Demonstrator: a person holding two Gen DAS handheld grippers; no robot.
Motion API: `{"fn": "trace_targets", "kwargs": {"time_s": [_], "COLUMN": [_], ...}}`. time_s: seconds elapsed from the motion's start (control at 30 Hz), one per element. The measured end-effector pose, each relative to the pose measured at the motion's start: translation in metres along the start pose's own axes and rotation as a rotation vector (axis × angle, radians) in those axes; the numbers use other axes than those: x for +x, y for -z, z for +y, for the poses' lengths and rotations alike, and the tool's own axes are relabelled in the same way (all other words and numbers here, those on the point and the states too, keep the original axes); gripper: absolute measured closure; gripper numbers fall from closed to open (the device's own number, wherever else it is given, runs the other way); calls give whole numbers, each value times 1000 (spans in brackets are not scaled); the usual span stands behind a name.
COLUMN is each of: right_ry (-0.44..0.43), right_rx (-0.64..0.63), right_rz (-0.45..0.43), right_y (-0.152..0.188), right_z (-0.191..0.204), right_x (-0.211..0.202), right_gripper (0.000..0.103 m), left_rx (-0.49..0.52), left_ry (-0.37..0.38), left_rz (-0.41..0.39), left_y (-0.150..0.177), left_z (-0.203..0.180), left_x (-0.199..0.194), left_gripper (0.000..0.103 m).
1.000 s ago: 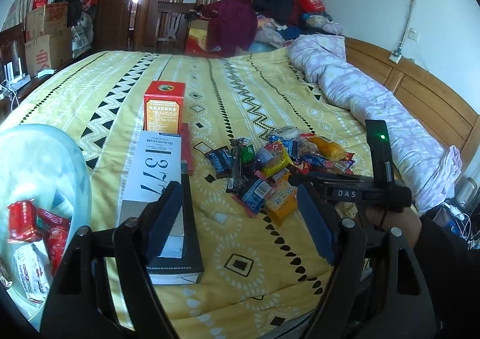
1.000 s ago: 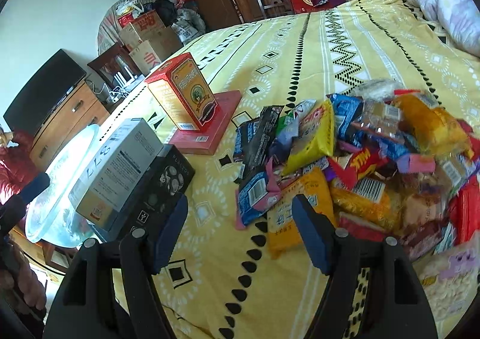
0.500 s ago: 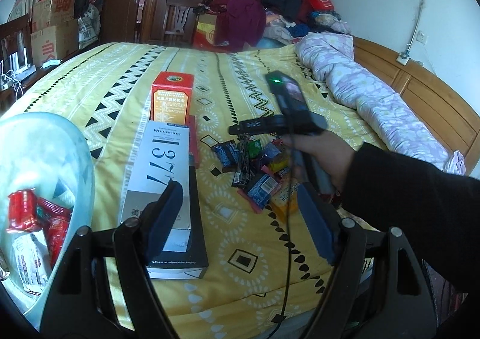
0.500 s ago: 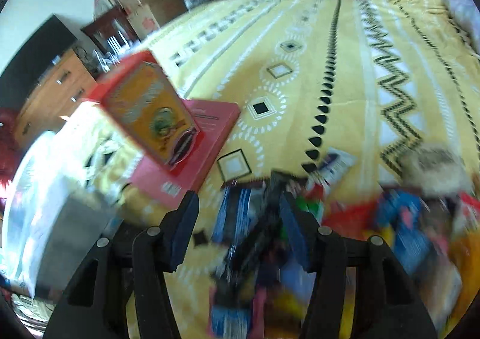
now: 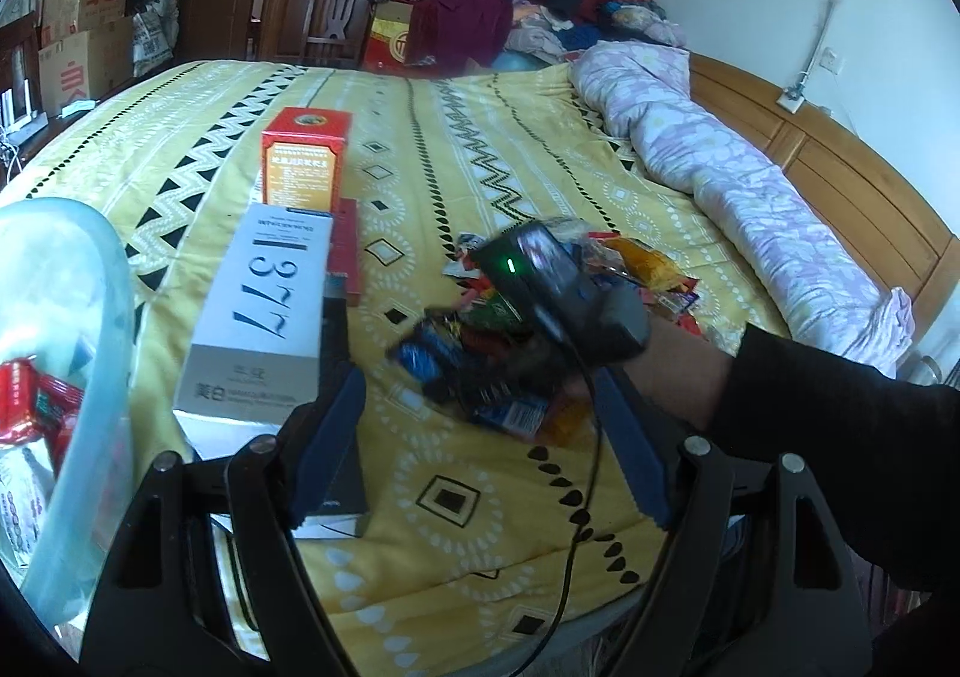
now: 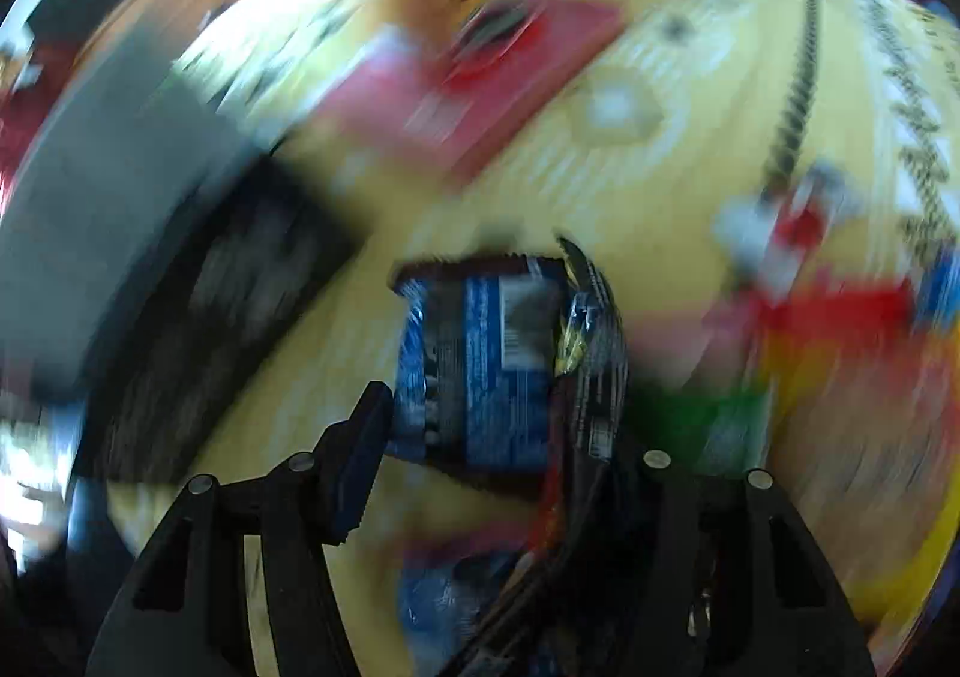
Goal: Organize snacks
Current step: 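Grasp the blue wrapped snack bar with the right gripper, then grasp the blue-and-pink snack packet with the left gripper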
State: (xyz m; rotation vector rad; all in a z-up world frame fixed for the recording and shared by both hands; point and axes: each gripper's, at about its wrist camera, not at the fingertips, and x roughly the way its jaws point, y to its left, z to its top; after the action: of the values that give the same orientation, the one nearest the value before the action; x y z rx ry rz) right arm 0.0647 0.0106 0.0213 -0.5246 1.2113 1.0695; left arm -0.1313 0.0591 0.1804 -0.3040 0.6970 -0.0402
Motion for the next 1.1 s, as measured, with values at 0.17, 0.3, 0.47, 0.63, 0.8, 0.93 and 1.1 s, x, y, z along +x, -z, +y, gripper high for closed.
{"fn": "trace_targets", "kwargs": {"time_s": [0.17,0.3,0.47,0.63,0.8,0.93,1.1], "right_ry": [0,9,36,53,46,22,35], "right_rx": [47,115,212,243,215,163,82], "right_rz": [-47,-199,-323,-312,-301,-285,-145], "right_y": [55,89,114,117,90,67,37], "right_z": [4,4,0,-17,-17,-4,15], "right_x": [-39,-99,-144,-137,-113,-96,-47], "right_gripper": [40,40,39,39,39,39,38], "left_rx": [-7,-15,-29,-13,-2,-9,-6], "left_ry": [38,69,90,94,84,76,69], "left_rz": [22,43,77,100,126,138,150], "left_y": [9,14,21,24,28,29,29], "left_z": [-11,-18,-28,-39,-43,-43,-43], "left_x": [-3,-2,6,11,15,20,23], "left_gripper": [23,23,23,23,23,23,23]}}
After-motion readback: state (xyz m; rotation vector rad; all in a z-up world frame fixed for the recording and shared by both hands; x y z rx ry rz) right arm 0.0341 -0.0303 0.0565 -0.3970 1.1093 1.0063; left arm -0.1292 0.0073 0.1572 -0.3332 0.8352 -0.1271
